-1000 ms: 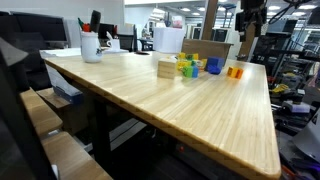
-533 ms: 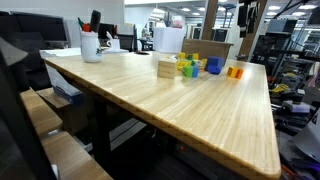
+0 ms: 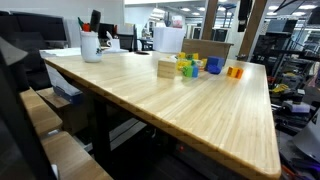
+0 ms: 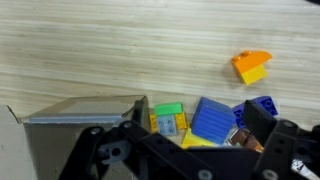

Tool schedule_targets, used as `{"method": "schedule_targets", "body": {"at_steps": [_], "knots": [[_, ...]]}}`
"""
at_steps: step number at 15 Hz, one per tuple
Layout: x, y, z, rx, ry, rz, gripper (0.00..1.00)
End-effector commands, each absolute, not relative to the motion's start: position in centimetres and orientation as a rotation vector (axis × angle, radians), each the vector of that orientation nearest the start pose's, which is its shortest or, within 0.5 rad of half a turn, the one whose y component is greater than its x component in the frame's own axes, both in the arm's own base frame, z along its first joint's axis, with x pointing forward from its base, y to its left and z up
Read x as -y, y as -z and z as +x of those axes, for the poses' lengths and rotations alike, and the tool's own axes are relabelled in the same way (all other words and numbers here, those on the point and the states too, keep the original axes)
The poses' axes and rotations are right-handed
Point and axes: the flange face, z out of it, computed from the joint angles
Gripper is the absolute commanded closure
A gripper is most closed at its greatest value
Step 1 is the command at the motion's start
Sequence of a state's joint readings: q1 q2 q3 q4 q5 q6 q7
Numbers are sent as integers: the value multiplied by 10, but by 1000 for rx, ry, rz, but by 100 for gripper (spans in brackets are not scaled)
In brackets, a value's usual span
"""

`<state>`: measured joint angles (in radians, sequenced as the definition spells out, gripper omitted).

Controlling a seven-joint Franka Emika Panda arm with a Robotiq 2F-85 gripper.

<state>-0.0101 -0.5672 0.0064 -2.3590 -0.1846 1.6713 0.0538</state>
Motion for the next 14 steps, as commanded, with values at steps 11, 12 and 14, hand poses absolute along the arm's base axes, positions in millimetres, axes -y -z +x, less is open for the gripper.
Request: {"method": "schedule_targets", "body": {"at_steps": [11, 12, 14], "knots": [[14, -524, 378, -32, -130, -3233, 0], [14, -525, 380, -85, -98, -3234, 0], [10, -526, 380, -187, -3, -3233, 0]]}}
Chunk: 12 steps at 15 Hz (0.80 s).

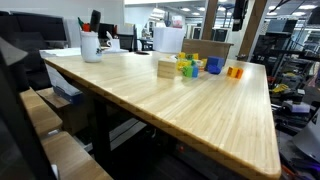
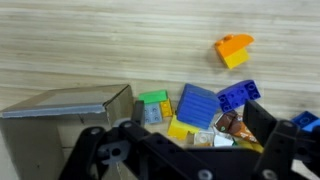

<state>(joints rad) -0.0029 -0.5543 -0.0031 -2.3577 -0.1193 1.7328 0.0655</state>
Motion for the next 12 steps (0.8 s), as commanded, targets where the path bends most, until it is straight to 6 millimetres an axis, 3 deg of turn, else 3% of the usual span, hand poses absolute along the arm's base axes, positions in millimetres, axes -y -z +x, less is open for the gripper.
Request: {"method": "schedule_targets", "body": {"at_steps": [1, 8, 12], "knots": [[7, -527, 381, -206, 36, -3234, 0], [0, -534, 398, -211, 223, -3228, 0], [-4, -526, 404, -96, 79, -3236, 0]]}}
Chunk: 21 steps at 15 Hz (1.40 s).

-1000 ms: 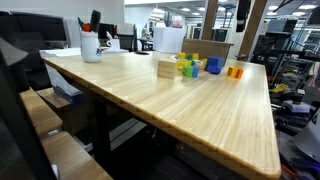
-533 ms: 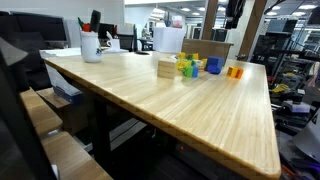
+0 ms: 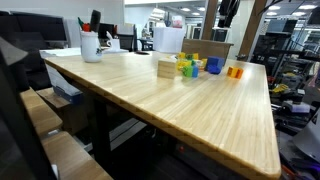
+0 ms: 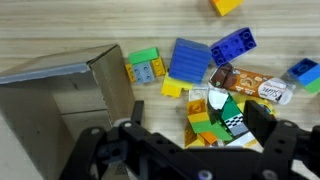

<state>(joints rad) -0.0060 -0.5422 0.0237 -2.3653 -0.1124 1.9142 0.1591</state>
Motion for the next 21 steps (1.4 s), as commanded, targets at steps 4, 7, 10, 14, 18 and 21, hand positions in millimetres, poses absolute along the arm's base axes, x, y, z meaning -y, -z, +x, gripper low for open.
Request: {"method": "schedule_targets", "body": {"at_steps": [4, 7, 10, 14, 18, 21], "knots": [[-5, -520, 402, -146, 55, -3255, 0], [-5, -517, 404, -145, 29, -3257, 0], [-5, -518, 404, -145, 35, -3257, 0], [-5, -518, 404, -145, 36, -3257, 0], [-5, -518, 404, -145, 36, -3257, 0], [-5, -518, 404, -145, 36, -3257, 0]]}}
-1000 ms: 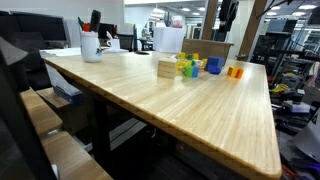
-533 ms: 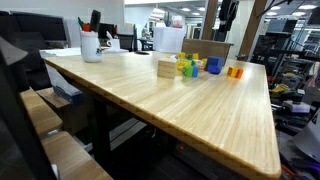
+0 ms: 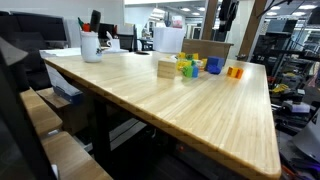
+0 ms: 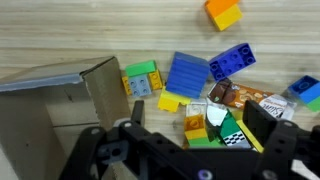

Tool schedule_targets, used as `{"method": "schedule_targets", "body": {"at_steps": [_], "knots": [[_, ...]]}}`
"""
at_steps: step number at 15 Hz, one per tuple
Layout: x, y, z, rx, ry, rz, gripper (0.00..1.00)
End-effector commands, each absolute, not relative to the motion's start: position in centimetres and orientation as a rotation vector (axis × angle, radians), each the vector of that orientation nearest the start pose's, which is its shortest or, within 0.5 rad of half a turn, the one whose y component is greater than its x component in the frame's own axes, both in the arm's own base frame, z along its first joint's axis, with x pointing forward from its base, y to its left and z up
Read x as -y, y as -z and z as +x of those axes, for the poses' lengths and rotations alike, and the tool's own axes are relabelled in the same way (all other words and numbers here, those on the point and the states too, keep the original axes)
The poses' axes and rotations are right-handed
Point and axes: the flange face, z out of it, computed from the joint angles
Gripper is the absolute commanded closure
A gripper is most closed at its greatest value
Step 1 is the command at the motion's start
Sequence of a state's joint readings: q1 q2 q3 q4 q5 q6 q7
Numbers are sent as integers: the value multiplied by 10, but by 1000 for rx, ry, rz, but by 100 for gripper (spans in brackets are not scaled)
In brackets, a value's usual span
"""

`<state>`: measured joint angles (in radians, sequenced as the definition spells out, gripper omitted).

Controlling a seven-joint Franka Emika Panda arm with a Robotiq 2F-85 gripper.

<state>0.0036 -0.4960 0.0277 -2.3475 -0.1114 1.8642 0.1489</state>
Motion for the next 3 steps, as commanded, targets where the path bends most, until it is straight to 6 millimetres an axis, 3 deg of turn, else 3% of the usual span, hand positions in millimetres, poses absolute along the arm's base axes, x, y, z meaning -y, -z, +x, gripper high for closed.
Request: {"method": "schedule_targets", "body": {"at_steps": [1, 3], "knots": [[-5, -518, 404, -145, 36, -3257, 0], [-5, -518, 404, -145, 36, -3257, 0]]}}
